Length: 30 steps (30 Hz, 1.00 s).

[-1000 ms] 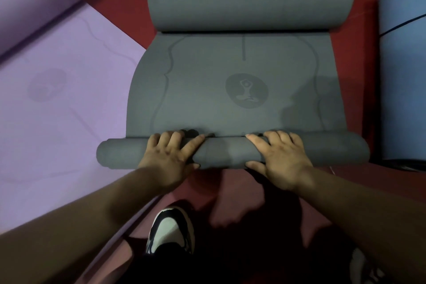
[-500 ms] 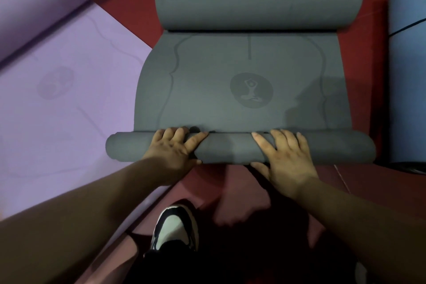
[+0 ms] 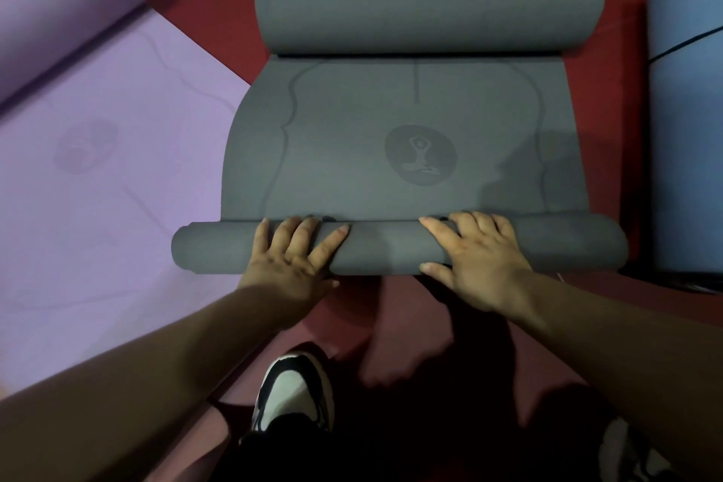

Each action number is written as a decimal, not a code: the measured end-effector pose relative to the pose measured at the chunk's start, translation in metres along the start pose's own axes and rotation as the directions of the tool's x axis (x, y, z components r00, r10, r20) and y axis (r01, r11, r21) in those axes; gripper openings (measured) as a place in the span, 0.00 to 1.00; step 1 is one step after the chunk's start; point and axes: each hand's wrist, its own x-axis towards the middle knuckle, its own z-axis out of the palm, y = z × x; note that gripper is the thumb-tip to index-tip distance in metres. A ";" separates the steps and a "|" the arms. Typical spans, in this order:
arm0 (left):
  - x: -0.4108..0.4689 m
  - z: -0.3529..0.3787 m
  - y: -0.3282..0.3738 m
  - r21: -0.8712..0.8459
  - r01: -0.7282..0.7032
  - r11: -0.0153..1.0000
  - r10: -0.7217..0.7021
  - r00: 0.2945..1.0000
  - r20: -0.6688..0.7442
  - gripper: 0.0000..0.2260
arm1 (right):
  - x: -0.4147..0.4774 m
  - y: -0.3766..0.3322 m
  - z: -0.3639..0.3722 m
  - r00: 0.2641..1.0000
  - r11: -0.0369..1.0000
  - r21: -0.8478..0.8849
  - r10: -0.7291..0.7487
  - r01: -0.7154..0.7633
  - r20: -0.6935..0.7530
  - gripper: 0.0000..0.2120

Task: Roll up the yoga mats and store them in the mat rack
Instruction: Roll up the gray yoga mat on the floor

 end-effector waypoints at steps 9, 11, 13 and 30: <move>0.016 -0.016 -0.012 -0.028 0.003 1.000 -0.001 0.999 0.048 0.37 | -0.013 -0.011 0.013 0.993 1.000 0.004 -0.002 0.002 -0.121 0.39; 0.026 -0.022 -0.015 -0.027 -0.011 1.000 0.013 0.996 0.088 0.34 | -0.002 -0.008 0.007 0.994 1.000 0.005 0.011 -0.011 -0.105 0.39; 0.035 -0.030 -0.019 -0.030 -0.013 0.999 0.018 0.988 0.152 0.34 | 0.008 -0.004 0.000 0.998 1.000 -0.016 0.010 -0.011 -0.063 0.40; 0.031 -0.025 -0.018 -0.029 0.039 0.999 -0.035 0.993 0.111 0.42 | 0.010 -0.014 -0.004 0.997 1.000 -0.008 0.017 -0.018 -0.077 0.38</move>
